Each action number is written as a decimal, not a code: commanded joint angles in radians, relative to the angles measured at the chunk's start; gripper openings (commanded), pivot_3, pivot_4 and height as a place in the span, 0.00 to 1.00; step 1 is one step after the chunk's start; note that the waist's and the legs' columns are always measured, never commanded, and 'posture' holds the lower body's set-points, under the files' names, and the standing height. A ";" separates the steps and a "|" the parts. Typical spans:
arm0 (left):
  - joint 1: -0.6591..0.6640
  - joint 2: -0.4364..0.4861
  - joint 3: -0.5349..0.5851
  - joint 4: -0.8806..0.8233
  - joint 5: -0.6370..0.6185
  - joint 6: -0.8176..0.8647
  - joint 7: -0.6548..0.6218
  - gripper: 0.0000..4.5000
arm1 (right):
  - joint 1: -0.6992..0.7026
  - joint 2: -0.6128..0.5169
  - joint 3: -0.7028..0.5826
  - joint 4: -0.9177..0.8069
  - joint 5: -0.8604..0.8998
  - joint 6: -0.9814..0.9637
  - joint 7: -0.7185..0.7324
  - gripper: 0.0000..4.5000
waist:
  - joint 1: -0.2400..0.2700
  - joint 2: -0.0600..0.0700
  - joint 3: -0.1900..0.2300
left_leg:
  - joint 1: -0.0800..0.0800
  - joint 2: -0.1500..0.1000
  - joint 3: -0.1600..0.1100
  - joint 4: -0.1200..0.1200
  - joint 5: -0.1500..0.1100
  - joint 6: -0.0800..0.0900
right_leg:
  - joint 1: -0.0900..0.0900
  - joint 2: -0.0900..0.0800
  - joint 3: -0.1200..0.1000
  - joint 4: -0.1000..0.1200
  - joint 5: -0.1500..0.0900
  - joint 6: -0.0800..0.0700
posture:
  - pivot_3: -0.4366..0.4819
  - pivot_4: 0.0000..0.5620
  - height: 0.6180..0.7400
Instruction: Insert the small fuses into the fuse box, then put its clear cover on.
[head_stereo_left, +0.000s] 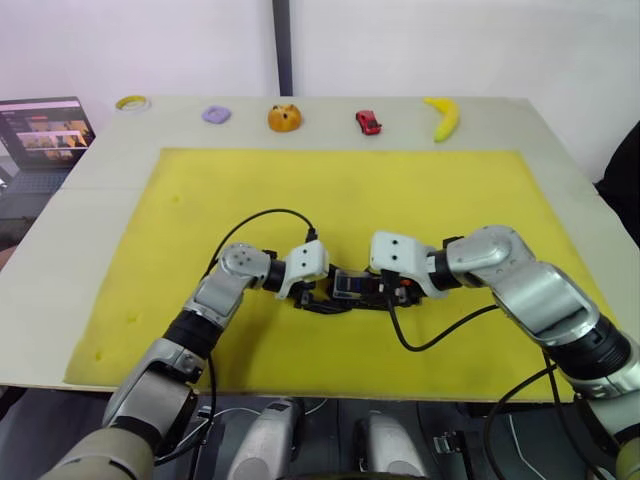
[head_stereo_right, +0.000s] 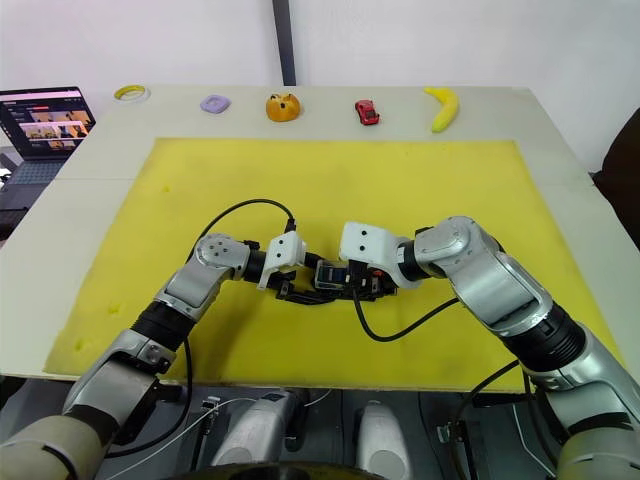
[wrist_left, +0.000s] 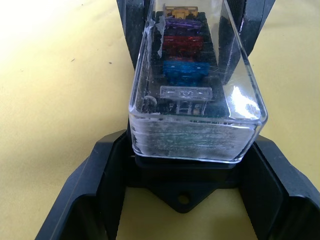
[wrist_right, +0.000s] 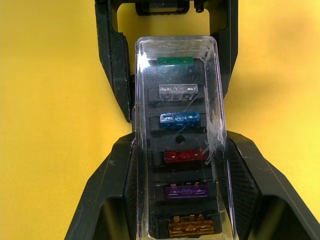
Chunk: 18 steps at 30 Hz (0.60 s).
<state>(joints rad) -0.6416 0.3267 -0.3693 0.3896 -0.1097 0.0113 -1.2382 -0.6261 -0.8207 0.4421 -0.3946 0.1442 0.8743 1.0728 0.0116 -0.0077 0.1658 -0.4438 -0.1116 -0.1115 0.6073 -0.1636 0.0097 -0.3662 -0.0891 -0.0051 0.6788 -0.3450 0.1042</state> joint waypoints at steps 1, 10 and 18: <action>-0.027 -0.015 0.042 -0.020 -0.018 -0.007 0.029 0.57 | 0.059 -0.007 0.060 0.049 0.005 0.058 0.012 0.38 | 0.000 0.000 0.000 | 0.000 0.000 0.000 0.000 0.000 0.000 | 0.000 0.000 0.000 0.000 0.000 0.000 | 0.48 0.27 0.96; -0.024 -0.009 0.046 -0.018 -0.017 -0.009 0.028 0.57 | 0.005 -0.017 -0.024 0.023 0.065 0.054 0.058 0.70 | 0.002 0.000 0.000 | 0.000 0.000 0.000 0.000 0.000 0.000 | 0.000 0.000 0.000 0.000 0.000 0.000 | 0.48 0.27 0.96; -0.019 -0.007 0.053 -0.019 -0.017 -0.007 0.025 0.57 | -0.020 -0.047 -0.160 -0.066 0.159 0.085 0.048 1.00 | -0.001 0.000 0.001 | -0.006 0.000 0.000 0.001 0.000 0.000 | -0.006 0.000 0.000 0.000 0.000 0.001 | 0.48 0.27 0.96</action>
<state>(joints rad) -0.6420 0.3208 -0.3446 0.3898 -0.1164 0.0123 -1.2277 -0.6354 -0.8654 0.3378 -0.4239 0.2791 0.9751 1.1271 0.0104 -0.0073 0.1664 -0.4507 -0.1117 -0.1117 0.6078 -0.1636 0.0098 -0.3722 -0.0890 -0.0053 0.6788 -0.3445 0.1051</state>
